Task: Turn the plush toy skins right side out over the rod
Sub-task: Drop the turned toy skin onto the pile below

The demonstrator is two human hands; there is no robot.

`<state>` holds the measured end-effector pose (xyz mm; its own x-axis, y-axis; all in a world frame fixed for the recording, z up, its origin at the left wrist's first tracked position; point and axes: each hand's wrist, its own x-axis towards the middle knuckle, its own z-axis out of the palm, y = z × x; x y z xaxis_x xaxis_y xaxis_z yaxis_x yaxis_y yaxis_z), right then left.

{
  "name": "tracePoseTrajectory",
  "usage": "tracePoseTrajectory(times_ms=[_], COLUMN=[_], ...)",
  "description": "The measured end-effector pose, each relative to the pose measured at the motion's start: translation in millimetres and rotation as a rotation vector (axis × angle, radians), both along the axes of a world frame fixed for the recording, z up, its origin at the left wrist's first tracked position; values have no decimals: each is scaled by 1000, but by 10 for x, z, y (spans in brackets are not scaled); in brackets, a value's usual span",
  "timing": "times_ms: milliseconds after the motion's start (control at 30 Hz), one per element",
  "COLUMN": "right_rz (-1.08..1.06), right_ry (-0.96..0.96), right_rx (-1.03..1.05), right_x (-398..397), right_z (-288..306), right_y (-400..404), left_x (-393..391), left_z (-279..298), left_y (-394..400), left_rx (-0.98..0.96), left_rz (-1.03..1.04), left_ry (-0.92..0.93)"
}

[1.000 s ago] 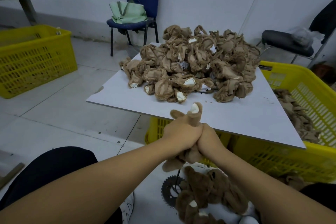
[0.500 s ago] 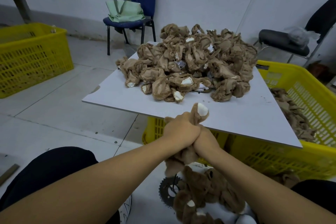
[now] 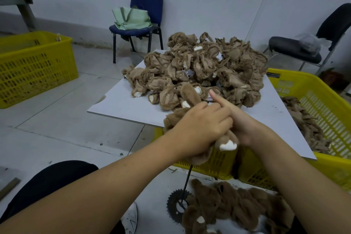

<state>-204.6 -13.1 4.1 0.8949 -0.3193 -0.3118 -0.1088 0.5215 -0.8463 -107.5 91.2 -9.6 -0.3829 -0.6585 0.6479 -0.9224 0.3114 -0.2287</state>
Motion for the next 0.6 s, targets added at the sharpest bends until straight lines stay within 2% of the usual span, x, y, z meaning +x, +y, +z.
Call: tracePoseTrajectory(times_ms=[67, 200, 300, 400, 500, 533, 600], right_rz=[116, 192, 179, 163, 55, 8, -75], right_ry=[8, -16, -69, -101, -43, -67, -169], right_rx=[-39, -127, -279, -310, -404, -405, -284], right_x=[17, -72, -85, -39, 18, 32, 39], right_z=[-23, -21, -15, -51, -47, -38, -15], right_y=[-58, -132, -140, -162, -114, -90, -57], left_x=[8, 41, 133, 246, 450, 516, 644], left_z=[7, 66, 39, 93, 272, 320, 376], left_y=[-1, 13, 57, 140, 153, 134, 109], left_rx=[-10, 98, 241, 364, 340, 333, 329], left_rz=[-105, -243, -173, -56, 71, 128, 244], left_ry=[-94, -125, -61, 383, 687, 848, 1358])
